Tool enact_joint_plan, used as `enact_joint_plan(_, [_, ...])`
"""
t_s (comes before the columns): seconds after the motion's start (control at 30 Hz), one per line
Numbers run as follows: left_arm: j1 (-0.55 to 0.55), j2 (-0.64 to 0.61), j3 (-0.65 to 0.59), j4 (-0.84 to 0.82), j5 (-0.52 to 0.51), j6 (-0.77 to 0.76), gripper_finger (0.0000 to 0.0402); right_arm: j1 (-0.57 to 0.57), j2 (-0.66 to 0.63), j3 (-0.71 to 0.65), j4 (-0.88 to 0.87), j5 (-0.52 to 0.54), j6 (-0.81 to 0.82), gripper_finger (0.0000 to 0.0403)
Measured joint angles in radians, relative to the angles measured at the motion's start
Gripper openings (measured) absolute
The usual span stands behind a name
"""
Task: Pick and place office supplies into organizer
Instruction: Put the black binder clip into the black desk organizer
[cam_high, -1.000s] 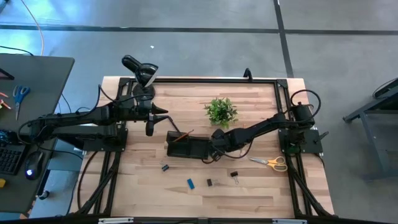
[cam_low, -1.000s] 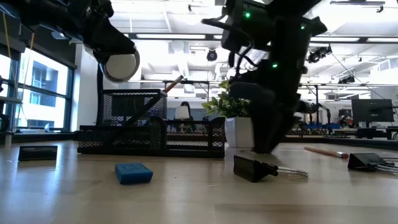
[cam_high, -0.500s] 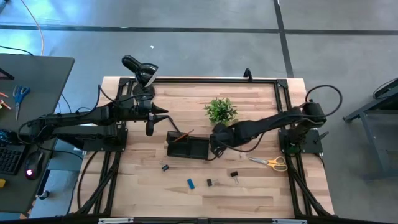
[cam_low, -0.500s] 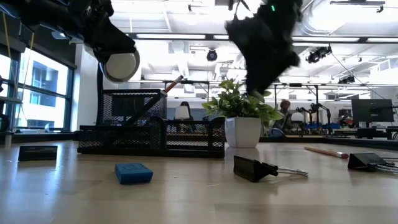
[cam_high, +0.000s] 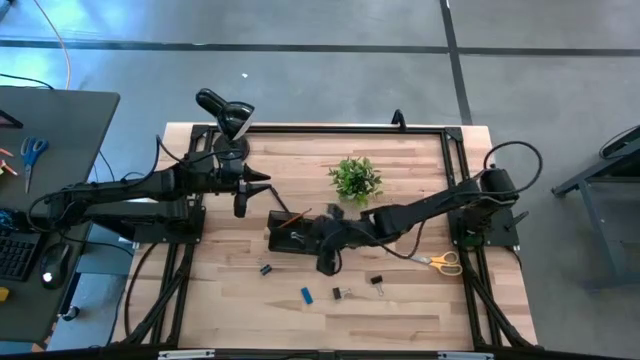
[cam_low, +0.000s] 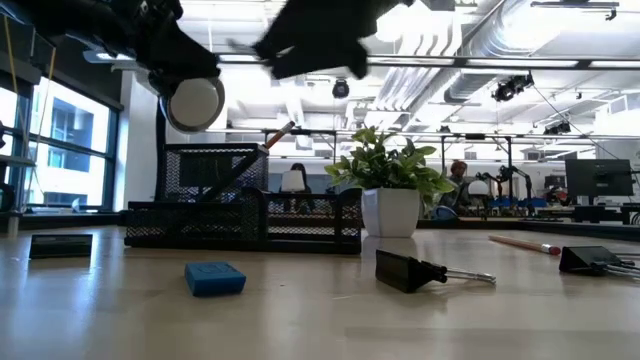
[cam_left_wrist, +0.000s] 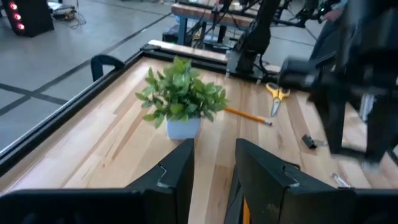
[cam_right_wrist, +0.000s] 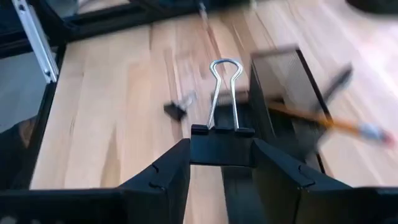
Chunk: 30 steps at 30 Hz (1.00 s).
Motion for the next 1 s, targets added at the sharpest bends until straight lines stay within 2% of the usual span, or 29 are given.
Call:
enact_joint_plan(0.1, [0.0,0.0,0.017,-0.028,0.015,0.0,0.0106,-0.015,0.064,0.001,0.103,-0.022,-0.062,0.0144])
enact_joint_plan(0.2, [0.0,0.0,0.029,-0.062,0.017,0.005,0.0106,-0.032,0.133,0.034,0.111,-0.035,-0.101,0.0143])
enact_joint_plan(0.53, [0.0,0.0,0.036,-0.085,0.017,0.027,0.0106,-0.039,0.29,0.244,-0.088,0.008,-0.21,0.0153])
enact_joint_plan(0.77, [0.0,0.0,0.037,-0.106,0.017,0.027,0.0106,-0.04,0.3,0.272,-0.147,0.099,-0.205,0.0154])
enact_joint_plan(1.0, [0.0,0.0,0.037,-0.125,0.02,0.026,0.0106,-0.04,0.3,0.272,-0.17,0.067,-0.22,0.0167])
